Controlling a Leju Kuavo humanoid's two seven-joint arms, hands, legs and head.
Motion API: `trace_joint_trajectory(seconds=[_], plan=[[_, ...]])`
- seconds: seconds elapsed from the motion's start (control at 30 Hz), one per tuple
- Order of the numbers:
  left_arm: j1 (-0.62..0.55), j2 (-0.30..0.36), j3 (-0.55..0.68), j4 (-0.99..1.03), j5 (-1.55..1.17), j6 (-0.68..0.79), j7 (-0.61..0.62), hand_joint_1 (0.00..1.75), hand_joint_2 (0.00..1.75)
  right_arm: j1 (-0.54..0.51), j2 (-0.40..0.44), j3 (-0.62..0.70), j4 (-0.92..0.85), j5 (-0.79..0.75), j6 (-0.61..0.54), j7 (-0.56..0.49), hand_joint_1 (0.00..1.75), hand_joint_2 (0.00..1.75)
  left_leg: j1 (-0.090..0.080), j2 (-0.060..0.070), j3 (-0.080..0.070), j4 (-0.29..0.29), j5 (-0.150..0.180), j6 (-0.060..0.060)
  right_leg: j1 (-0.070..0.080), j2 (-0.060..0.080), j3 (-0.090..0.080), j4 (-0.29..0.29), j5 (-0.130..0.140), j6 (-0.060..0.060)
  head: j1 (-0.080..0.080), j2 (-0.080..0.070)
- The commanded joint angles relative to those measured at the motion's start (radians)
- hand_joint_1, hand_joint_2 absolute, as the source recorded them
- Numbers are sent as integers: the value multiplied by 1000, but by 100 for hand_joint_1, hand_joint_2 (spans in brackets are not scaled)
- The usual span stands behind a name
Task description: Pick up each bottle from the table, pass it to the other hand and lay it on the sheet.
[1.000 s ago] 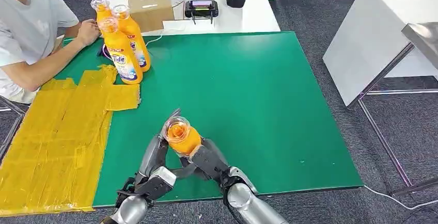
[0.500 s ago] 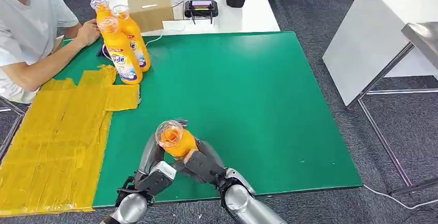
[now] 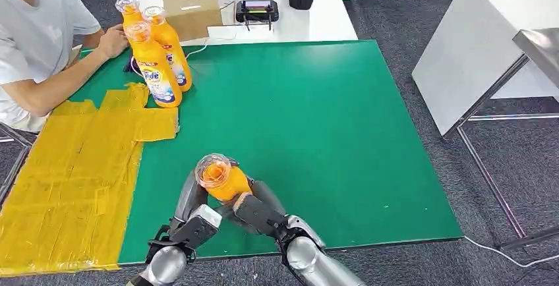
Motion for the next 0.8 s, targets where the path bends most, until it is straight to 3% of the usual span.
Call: trace_joint_trajectory(seconds=[0.03,0.07,0.1,0.13,0.27,0.33,0.5,0.63,0.7,0.8], plan=[[-22,0,4,36,3,-3,-2,175,175,-3,-36,52,-46,7,-12,-14,175,175,1,-3,3,0,-2,-1,0,4,3,0,-2,-1,0,0],[-18,4,13,24,-1,10,-5,175,175,8,-41,38,-78,5,-33,-24,150,175,1,-3,2,0,-1,-1,0,3,2,0,-1,-1,0,0],[-13,12,28,2,-11,32,-7,175,175,25,-51,18,-125,6,-60,-37,7,175,1,-3,3,0,-1,-1,0,4,3,0,-1,-1,0,0],[-8,21,40,-18,-19,45,-7,175,175,40,-62,5,-164,8,-78,-42,0,175,1,-3,1,0,-1,-1,0,3,1,0,-1,-1,0,0],[-10,95,151,-147,-254,147,92,175,175,165,-130,-126,-479,39,-154,-83,0,175,1,-4,2,3,-3,-1,0,6,2,2,-3,-2,0,0],[-70,136,228,-155,-516,191,209,175,175,221,-155,-175,-625,74,-173,-111,0,175,1,-6,1,1,-2,-1,0,3,2,2,-3,-2,-1,0],[-253,238,329,-68,-829,93,370,175,175,275,-155,-242,-771,73,-173,-146,0,175,2,-5,-3,2,0,-1,1,1,-2,2,-1,-2,0,0],[-451,322,263,125,-1138,-42,489,175,175,267,-143,-273,-794,82,-194,-172,0,175,1,-5,-2,1,2,-3,1,0,-2,2,-1,-2,0,0],[-564,377,136,257,-1143,-171,546,175,175,250,-135,-282,-789,71,-182,-180,0,175,2,-7,-2,2,3,-3,1,-1,-2,3,-1,-2,0,0],[-682,369,34,452,-1143,-245,532,175,175,224,-123,-279,-782,56,-171,-191,0,175,2,-11,-1,2,5,-4,1,-2,0,4,0,-5,0,0]])
